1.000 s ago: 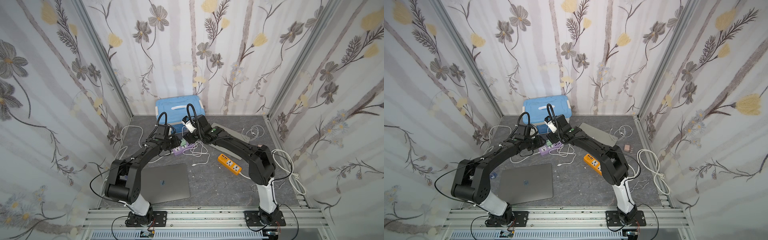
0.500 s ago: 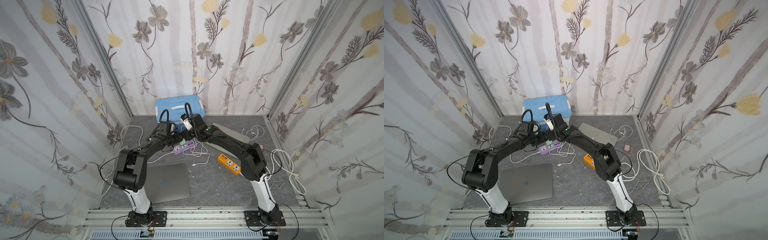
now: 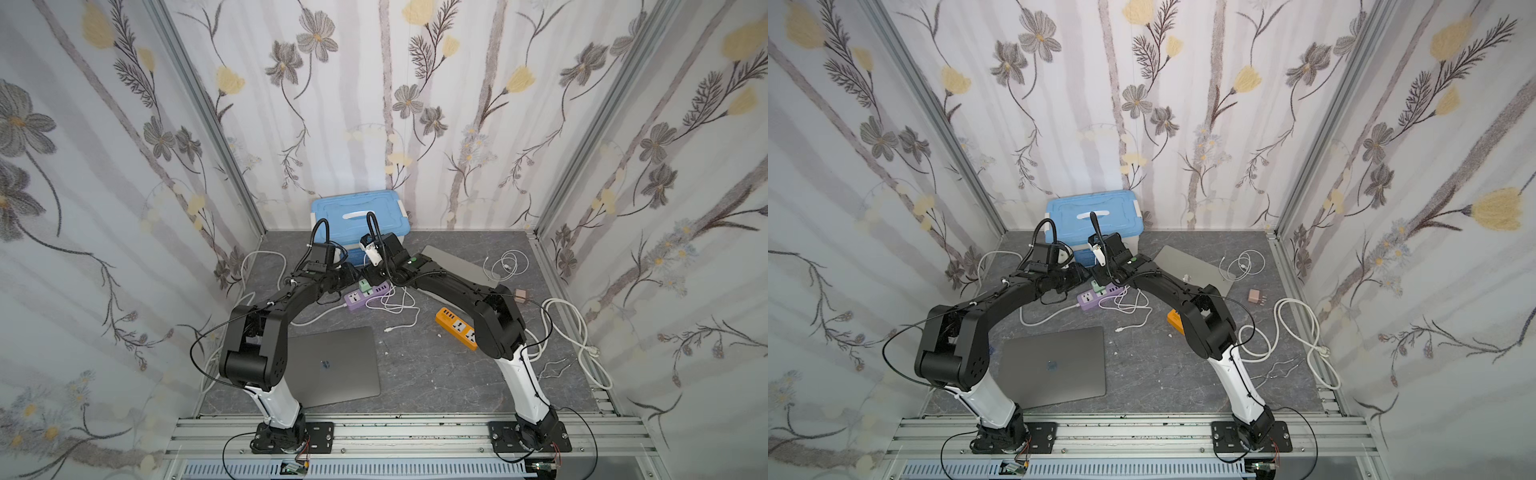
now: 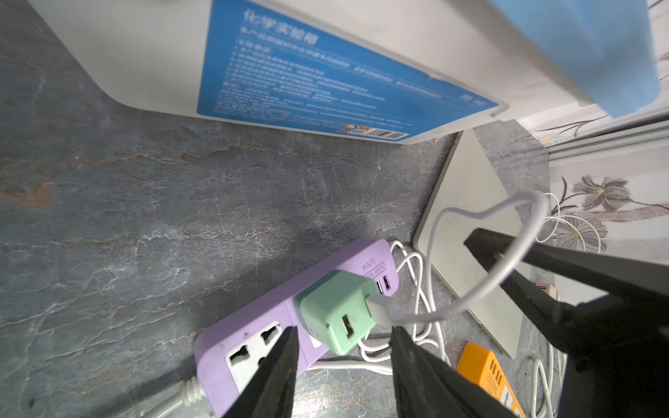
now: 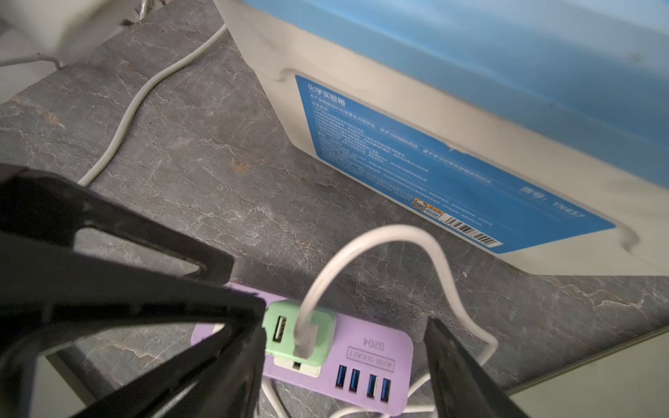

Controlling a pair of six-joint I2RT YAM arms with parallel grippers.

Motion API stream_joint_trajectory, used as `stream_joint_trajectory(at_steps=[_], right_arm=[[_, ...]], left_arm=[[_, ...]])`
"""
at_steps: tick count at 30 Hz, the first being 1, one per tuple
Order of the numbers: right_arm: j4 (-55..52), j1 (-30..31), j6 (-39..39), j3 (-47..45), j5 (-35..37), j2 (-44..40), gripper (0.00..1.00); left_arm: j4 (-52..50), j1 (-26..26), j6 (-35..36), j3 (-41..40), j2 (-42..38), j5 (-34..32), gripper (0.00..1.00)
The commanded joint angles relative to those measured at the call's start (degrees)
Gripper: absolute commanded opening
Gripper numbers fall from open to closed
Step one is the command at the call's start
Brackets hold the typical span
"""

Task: Unplug the laptop charger
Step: Remove the charging cable from the plug.

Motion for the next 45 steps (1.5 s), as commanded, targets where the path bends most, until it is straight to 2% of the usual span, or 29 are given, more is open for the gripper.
stream_joint_trajectory(at_steps=[1, 12, 25, 28, 32, 40, 45], right_arm=[[0.1, 0.2, 0.6, 0.5, 0.6, 0.4, 0.69], [-0.1, 0.5, 1.1, 0.5, 0.3, 1.4, 0.63], [0.2, 1.0, 1.2, 0.5, 0.2, 1.9, 0.47], [0.2, 1.1, 1.4, 0.6, 0.5, 2.2, 0.43], [0.0, 1.3, 1.7, 1.0, 0.4, 2.4, 0.32], [-0.1, 1.3, 1.9, 1.3, 0.8, 2.8, 0.22], [-0.7, 1.3, 1.8, 1.9, 0.5, 3.2, 0.12]], left_arm=[[0.3, 0.1, -0.1, 0.5, 1.7, 1.3, 0.45], [1.1, 0.1, -0.1, -0.7, 3.8, 1.5, 0.45], [1.5, 0.1, -0.9, -2.8, 3.9, 2.0, 0.45], [1.7, 0.1, -1.0, -2.8, 4.1, 2.1, 0.45], [1.6, 0.1, -1.0, -3.0, 4.1, 1.9, 0.45], [1.6, 0.1, -1.1, -3.6, 4.7, 1.6, 0.45], [1.8, 0.1, -1.2, -4.0, 4.7, 1.4, 0.45]])
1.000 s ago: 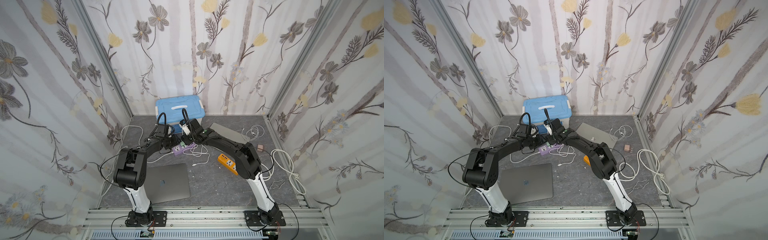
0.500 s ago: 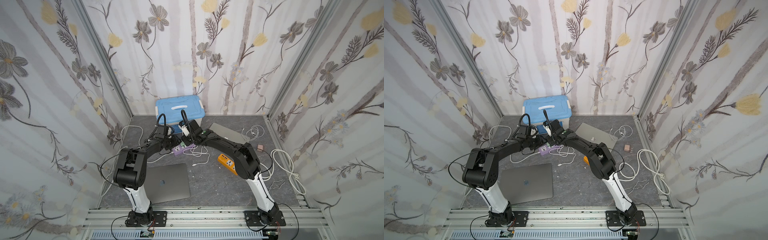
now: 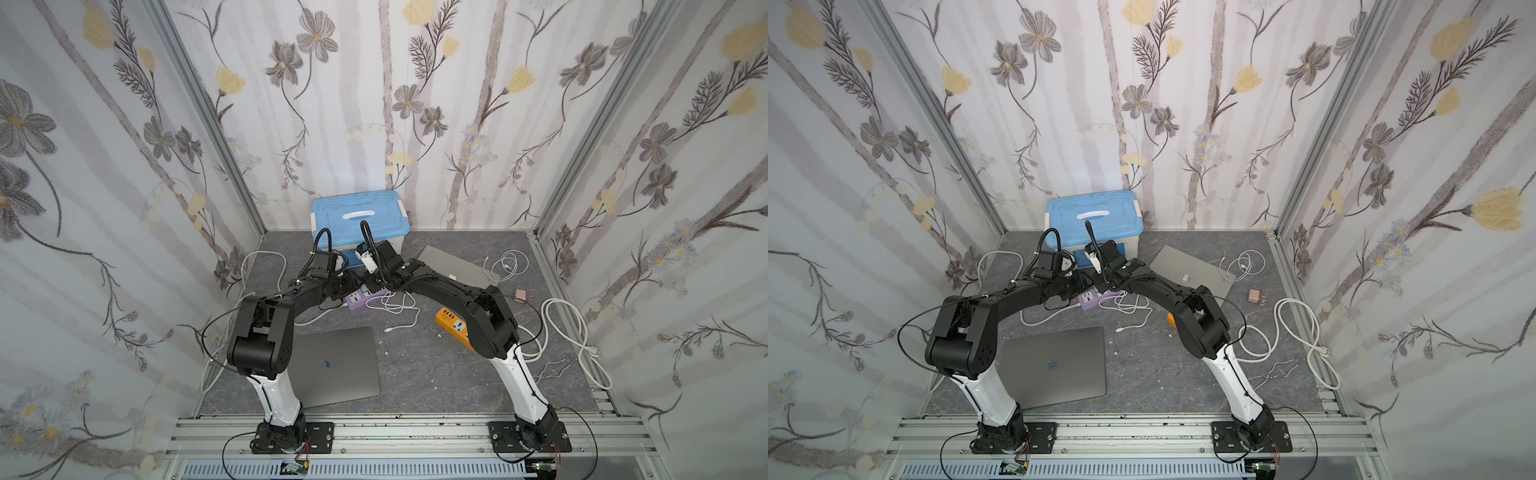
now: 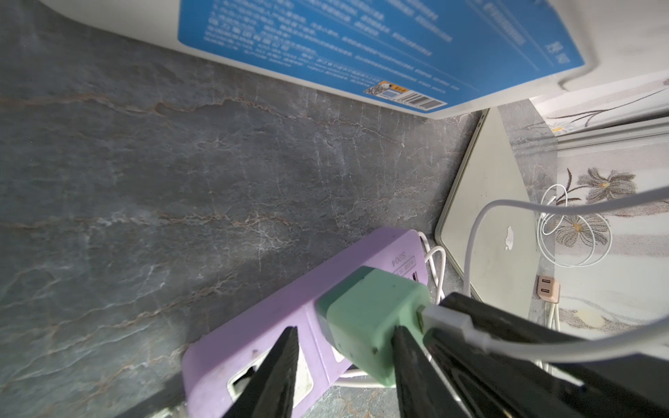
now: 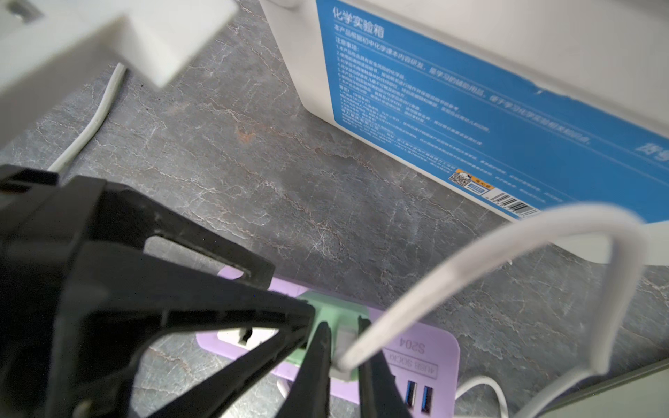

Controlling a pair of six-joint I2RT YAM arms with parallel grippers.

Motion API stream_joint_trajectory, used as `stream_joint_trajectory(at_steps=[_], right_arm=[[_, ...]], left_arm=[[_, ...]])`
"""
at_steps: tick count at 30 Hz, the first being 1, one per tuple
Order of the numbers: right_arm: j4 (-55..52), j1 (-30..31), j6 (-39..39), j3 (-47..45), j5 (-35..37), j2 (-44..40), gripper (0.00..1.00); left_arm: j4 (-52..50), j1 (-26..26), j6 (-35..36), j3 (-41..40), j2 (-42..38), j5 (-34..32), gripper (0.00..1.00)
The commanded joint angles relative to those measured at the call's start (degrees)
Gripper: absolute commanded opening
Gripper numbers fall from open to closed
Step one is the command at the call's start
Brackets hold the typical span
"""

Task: Unplug the laptop charger
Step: Remove the charging cable from the plug.

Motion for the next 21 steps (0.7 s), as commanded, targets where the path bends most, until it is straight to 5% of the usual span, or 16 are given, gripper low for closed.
stream_joint_trajectory(at_steps=[1, 8, 21], right_arm=[[0.5, 0.0, 0.7, 0.8, 0.4, 0.1, 0.11], [-0.1, 0.0, 0.9, 1.1, 0.5, 0.3, 0.0], [1.5, 0.0, 4.2, 1.1, -4.7, 0.5, 0.0]], left_arm=[[-3.9, 0.0, 0.5, -0.6, 0.7, -1.6, 0.45], [-3.8, 0.0, 0.2, -1.0, 0.9, -2.0, 0.45], [-3.0, -0.1, -0.4, -2.7, 2.5, -2.4, 0.45]])
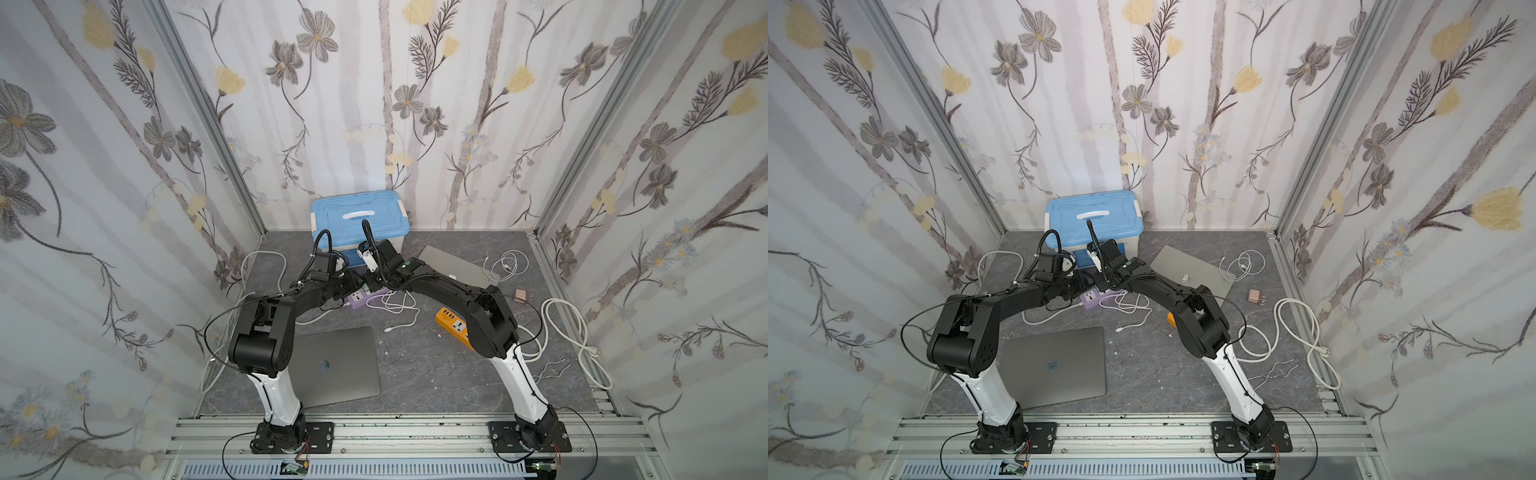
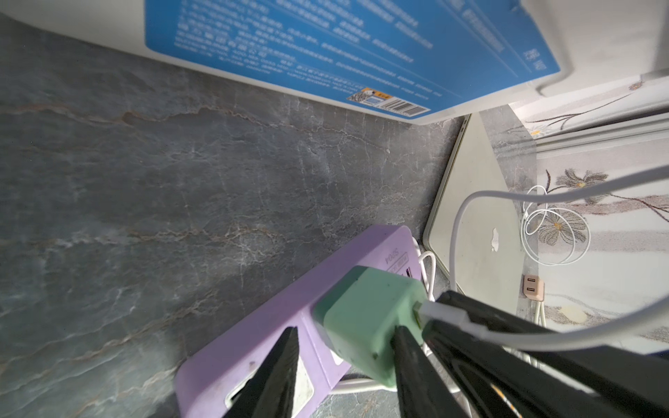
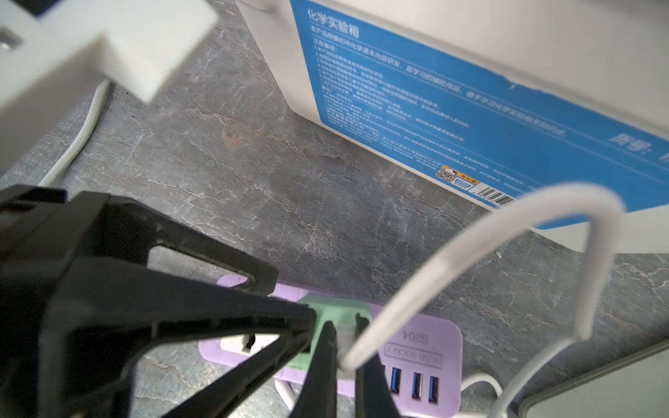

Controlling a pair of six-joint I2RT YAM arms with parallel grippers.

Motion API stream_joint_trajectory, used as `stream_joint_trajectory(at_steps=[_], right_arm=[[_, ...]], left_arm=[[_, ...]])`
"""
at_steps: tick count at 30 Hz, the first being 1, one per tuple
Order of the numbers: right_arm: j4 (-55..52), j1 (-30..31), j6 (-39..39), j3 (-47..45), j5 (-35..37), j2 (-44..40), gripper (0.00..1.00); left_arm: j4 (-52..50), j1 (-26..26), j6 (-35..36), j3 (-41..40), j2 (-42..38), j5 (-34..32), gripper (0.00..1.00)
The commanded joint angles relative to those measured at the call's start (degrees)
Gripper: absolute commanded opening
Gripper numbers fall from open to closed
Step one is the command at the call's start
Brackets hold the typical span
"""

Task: Unplug the laptop charger
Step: Remove the charging cable from the plug.

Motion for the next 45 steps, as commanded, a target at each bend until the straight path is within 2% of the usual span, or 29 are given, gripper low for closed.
stream_joint_trajectory(at_steps=[1, 7, 20, 27, 33, 39, 45], right_arm=[[2.3, 0.2, 2.4, 0.4, -5.4, 0.4, 0.0], [2.3, 0.0, 3.3, 0.3, -7.1, 0.2, 0.0], [2.1, -0.7, 2.9, -1.8, -5.0, -0.3, 0.0], [0.1, 0.2, 0.9, -0.2, -0.1, -1.0, 0.0], [0.9, -0.2, 2.5, -1.0, -3.1, -1.3, 0.0], [6.7, -2.2, 5.8, -6.8, -9.7, -3.7, 0.0], [2.3, -1.1, 3.4, -3.3, -4.7, -2.6, 0.0]], left_arm=[[-8.1, -0.1, 0.6, -0.9, 1.6, -4.3, 0.45], [-8.5, -0.1, 0.9, -1.0, 2.1, -4.5, 0.45], [-9.6, 0.0, 1.3, -1.1, 2.2, -5.3, 0.45], [-9.9, 0.0, 1.2, -1.0, 2.9, -5.5, 0.45], [-10.4, -0.1, 1.3, -1.2, 2.6, -5.8, 0.45], [-10.7, -0.1, 1.5, -1.1, 2.6, -6.0, 0.45], [-10.6, -0.1, 1.5, -1.1, 2.9, -5.9, 0.45]])
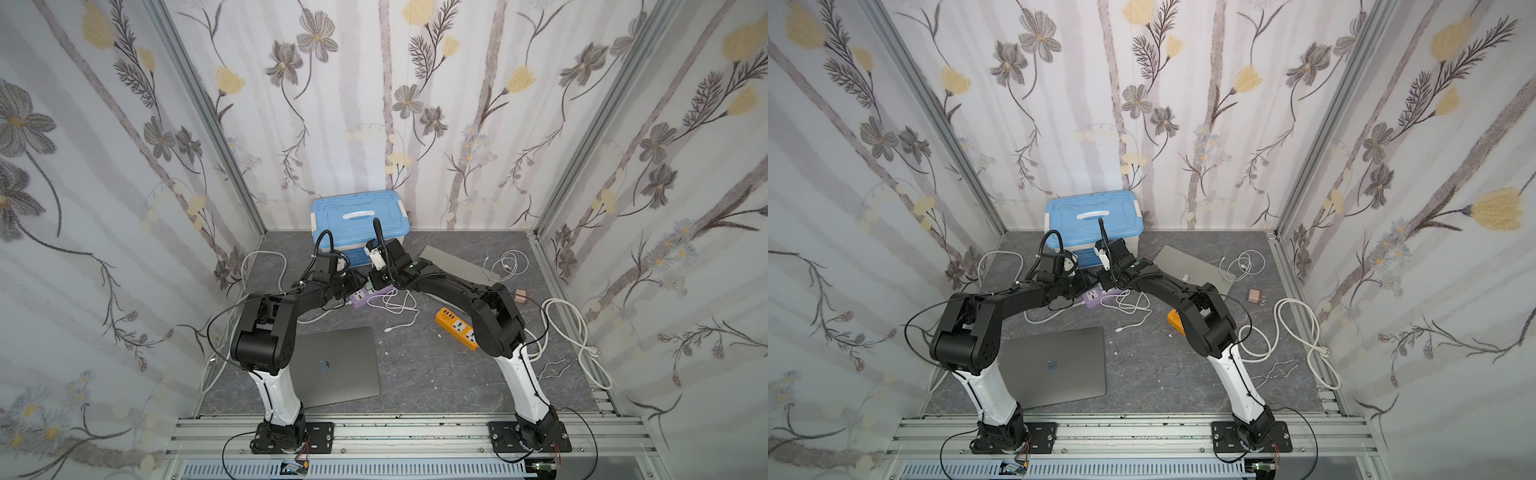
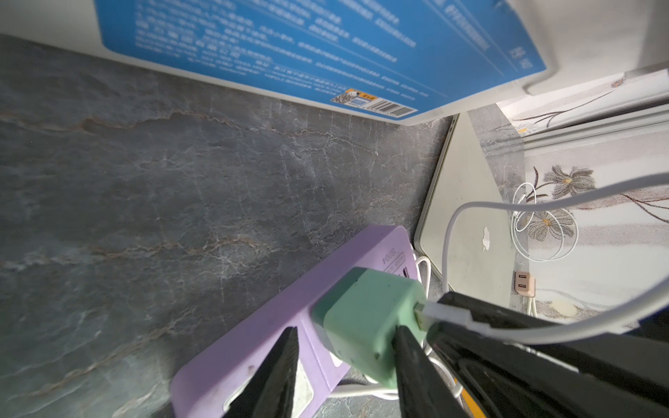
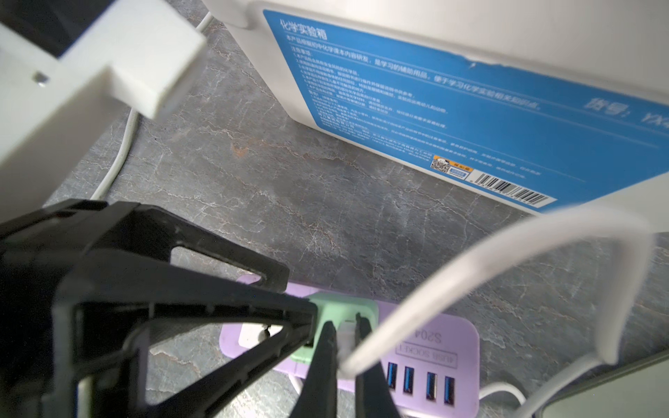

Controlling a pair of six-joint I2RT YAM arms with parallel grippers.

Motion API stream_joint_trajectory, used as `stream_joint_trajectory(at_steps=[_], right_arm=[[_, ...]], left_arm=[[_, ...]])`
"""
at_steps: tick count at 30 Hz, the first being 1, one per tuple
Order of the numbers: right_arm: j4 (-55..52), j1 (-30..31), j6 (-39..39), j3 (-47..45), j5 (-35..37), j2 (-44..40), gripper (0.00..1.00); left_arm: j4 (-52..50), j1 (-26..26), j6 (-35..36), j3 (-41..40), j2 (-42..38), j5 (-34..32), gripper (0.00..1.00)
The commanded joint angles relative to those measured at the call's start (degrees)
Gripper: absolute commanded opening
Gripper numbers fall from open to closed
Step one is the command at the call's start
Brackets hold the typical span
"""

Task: Unplug the laptop charger
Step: Remove the charging cable from the plug, then place the charging cable at the center of the board.

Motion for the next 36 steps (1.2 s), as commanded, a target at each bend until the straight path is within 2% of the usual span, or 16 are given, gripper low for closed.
stream_joint_trajectory(at_steps=[1, 6, 14, 20, 22, 28, 33, 35, 36], right_arm=[[-3.0, 1.3, -1.2, 3.0, 1.8, 0.4, 0.0], [-7.0, 4.1, -3.1, 7.7, 7.9, 2.3, 0.0], [-6.4, 3.0, -1.7, 4.7, 6.3, 0.5, 0.0], [-2.8, 3.0, -1.0, -5.4, 6.6, -6.2, 0.0], [-1.3, 1.2, -0.6, -9.3, 6.3, -8.6, 0.0], [5.3, 1.3, 1.5, -24.5, 4.0, -15.3, 0.0], [8.5, 0.8, 2.2, -30.8, 2.1, -15.4, 0.0], [9.4, 0.8, 2.5, -31.5, 1.4, -14.6, 0.07], [9.6, 0.7, 2.6, -31.5, 1.0, -14.4, 0.13]], left_arm=[[-12.8, 0.0, 1.5, -0.9, 1.5, -7.1, 0.45], [-12.9, 0.0, 1.5, -0.9, 1.6, -7.2, 0.45], [-13.3, 0.0, 1.7, -0.6, 1.1, -7.2, 0.45], [-13.1, 0.0, 2.7, 0.6, 0.3, -6.4, 0.45], [-13.4, 0.0, 3.3, 1.3, 0.0, -5.9, 0.45], [-16.5, -0.4, 6.3, 4.0, -0.6, -6.1, 0.46], [-16.8, -0.7, 9.6, 4.9, -1.8, -5.6, 0.49], [-16.5, -1.5, 12.1, 4.8, -3.3, -6.2, 0.54], [-16.5, -1.8, 13.1, 4.7, -4.3, -6.8, 0.57]])
